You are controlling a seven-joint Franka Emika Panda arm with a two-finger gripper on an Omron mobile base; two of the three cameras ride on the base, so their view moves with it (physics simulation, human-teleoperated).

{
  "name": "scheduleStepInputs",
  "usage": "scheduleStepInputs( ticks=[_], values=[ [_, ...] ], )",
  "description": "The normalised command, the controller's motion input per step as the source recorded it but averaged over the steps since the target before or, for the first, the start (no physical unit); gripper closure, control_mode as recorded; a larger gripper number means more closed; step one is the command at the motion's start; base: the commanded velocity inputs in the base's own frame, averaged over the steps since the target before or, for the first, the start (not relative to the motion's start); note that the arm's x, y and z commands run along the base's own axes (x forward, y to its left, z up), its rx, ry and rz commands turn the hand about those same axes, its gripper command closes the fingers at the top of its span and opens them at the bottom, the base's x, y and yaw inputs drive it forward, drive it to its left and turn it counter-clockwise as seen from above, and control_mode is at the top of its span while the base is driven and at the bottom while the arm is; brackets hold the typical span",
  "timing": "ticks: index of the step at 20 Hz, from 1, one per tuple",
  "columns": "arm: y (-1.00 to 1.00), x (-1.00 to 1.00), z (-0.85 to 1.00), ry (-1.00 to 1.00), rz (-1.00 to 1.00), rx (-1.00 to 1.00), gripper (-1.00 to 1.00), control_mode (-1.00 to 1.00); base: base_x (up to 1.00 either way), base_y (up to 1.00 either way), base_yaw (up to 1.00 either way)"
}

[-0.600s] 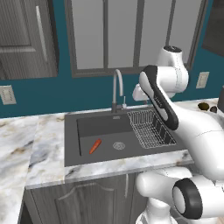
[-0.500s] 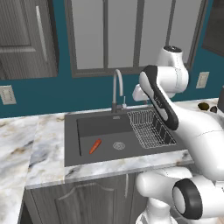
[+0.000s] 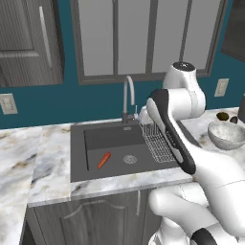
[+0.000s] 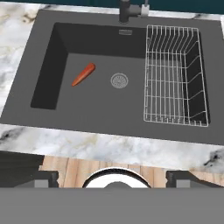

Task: Pick the carrot from the sink and place it in the bowl. Then pick the bowl and place it in the microwave. Then close the microwave door and press the start button.

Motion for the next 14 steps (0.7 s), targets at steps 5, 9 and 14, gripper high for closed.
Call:
scheduleStepInputs(
  ticks=[5,9,14],
  values=[
    [0.93,-0.11,-0.21,0.00,0.00,-0.01,-1.00,-1.00,0.00,0.00,0.00],
    [0.48,0.00,-0.37,0.00,0.00,-0.01,-1.00,-1.00,0.00,0.00,0.00],
    [0.20,0.10,-0.32,0.00,-0.01,-0.01,-1.00,-1.00,0.00,0.00,0.00]
  ],
)
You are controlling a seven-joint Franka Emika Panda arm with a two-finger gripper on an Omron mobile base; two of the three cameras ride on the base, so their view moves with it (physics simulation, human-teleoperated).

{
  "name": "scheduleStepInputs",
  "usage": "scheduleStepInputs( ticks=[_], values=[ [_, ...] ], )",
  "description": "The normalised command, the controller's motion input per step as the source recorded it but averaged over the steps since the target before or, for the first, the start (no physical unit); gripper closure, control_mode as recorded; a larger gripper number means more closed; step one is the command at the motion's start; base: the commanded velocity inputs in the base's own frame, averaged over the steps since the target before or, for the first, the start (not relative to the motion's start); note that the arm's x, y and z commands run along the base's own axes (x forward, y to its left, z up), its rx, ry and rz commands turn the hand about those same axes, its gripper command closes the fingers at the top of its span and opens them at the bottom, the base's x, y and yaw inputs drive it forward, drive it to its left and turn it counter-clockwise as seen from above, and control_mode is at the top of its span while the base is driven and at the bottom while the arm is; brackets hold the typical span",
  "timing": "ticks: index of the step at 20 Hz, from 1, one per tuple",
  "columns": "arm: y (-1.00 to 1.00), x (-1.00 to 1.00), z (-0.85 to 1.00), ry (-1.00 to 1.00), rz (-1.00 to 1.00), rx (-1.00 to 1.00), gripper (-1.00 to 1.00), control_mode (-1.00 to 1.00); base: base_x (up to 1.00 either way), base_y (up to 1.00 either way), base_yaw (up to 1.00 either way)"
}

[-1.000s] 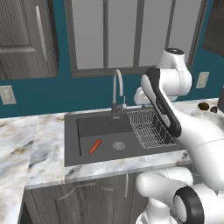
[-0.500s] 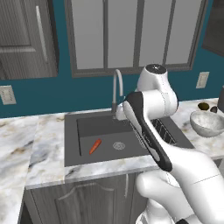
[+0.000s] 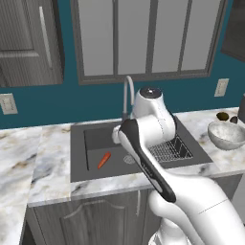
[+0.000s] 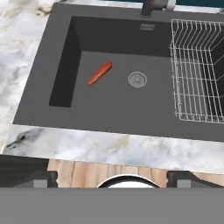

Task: Pick the carrot from the sink and place it in the bowl. Then pick the bowl and place it in the microwave. Then close the microwave door and press the start button.

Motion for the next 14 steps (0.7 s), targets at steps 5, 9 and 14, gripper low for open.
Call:
scheduleStepInputs(
  ticks=[5,9,14],
  values=[
    [0.23,0.05,-0.40,0.00,-0.07,0.00,-1.00,-1.00,0.00,0.00,0.00],
    [0.01,0.03,-0.39,0.00,-0.16,0.00,-1.00,-1.00,0.00,0.00,0.00],
    [-0.17,0.11,-0.45,0.00,-0.21,0.02,-1.00,-1.00,0.00,0.00,0.00]
  ],
)
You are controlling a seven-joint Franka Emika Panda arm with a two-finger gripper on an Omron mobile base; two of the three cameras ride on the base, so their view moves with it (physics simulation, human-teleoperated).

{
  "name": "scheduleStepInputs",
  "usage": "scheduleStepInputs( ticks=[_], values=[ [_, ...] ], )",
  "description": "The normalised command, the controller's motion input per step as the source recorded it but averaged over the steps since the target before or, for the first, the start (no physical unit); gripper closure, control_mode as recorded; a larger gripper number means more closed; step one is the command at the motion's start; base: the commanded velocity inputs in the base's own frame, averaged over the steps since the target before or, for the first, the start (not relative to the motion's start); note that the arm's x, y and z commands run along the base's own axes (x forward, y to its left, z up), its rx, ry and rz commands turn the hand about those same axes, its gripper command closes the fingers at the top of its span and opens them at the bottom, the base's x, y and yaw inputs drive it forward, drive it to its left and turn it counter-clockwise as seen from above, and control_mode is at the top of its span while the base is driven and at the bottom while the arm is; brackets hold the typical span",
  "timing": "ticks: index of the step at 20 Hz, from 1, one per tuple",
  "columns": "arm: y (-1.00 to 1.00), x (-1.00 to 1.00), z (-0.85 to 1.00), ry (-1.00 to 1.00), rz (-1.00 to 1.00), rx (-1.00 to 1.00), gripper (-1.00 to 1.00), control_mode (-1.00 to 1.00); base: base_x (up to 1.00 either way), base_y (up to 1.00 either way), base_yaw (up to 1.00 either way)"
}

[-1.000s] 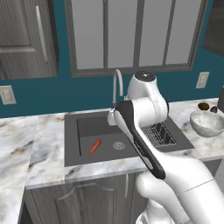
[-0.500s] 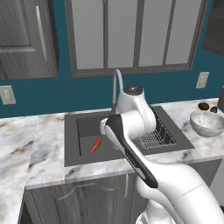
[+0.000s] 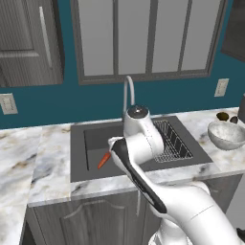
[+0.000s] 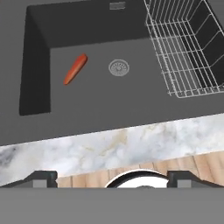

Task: Pick the carrot from the sink and place it in the bowl. Then pick the bowl and place it in the microwave. Then close the microwave door and press the start button.

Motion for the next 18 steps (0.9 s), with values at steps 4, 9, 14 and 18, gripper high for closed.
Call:
scheduleStepInputs(
  ticks=[4,9,14,18],
  values=[
    [-0.09,0.41,-0.58,0.06,-0.17,0.11,-1.00,-1.00,0.00,0.00,0.00],
    [0.00,0.77,-0.33,0.02,-0.02,0.16,-1.00,-1.00,0.00,0.00,0.00],
    [0.00,0.59,-0.08,0.01,0.00,0.10,-1.00,-1.00,0.00,0.00,0.00],
    [0.11,0.59,-0.18,0.01,-0.02,0.01,-1.00,-1.00,0.00,0.00,0.00]
  ],
)
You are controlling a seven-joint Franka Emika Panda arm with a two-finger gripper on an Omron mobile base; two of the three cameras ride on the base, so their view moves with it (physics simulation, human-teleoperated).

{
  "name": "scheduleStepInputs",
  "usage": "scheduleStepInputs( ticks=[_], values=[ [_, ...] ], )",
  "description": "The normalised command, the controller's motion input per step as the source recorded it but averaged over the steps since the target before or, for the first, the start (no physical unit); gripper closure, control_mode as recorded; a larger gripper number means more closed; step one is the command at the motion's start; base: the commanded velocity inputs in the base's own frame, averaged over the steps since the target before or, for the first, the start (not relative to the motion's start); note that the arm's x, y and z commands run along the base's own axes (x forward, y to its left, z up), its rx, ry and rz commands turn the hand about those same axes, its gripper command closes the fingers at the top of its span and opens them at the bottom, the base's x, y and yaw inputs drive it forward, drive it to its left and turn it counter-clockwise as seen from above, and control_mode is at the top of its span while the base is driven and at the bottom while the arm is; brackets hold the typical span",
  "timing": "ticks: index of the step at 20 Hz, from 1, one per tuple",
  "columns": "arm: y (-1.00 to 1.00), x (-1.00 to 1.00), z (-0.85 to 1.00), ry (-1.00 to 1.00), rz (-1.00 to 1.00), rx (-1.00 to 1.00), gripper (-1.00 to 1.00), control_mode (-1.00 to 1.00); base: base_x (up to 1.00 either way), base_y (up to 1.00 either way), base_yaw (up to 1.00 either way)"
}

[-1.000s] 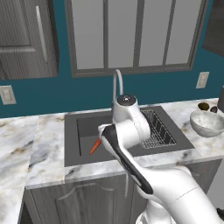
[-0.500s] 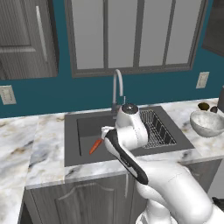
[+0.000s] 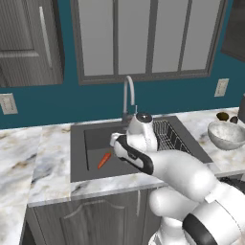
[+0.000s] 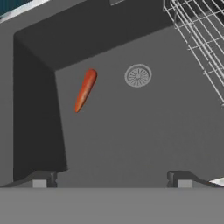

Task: Pick the carrot from the sink and place it in the bowl. Then pick the bowl and place it in the microwave. Then close the microwave door and press the start button.

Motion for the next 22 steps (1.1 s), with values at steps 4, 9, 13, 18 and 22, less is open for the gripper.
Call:
scheduleStepInputs(
  ticks=[4,9,13,18,22],
  values=[
    [0.34,0.44,-0.42,0.06,-0.06,0.00,-1.00,-1.00,0.00,0.00,0.00],
    [0.26,0.36,-0.38,0.07,-0.07,0.00,-1.00,-1.00,0.00,0.00,0.00],
    [0.02,0.32,-0.23,0.05,-0.05,0.01,-1.00,-1.00,0.00,0.00,0.00],
    [0.00,0.42,-0.19,0.05,-0.07,0.01,-1.00,-1.00,0.00,0.00,0.00],
    [0.01,0.39,-0.26,0.00,-0.08,0.00,-1.00,-1.00,0.00,0.00,0.00]
  ],
)
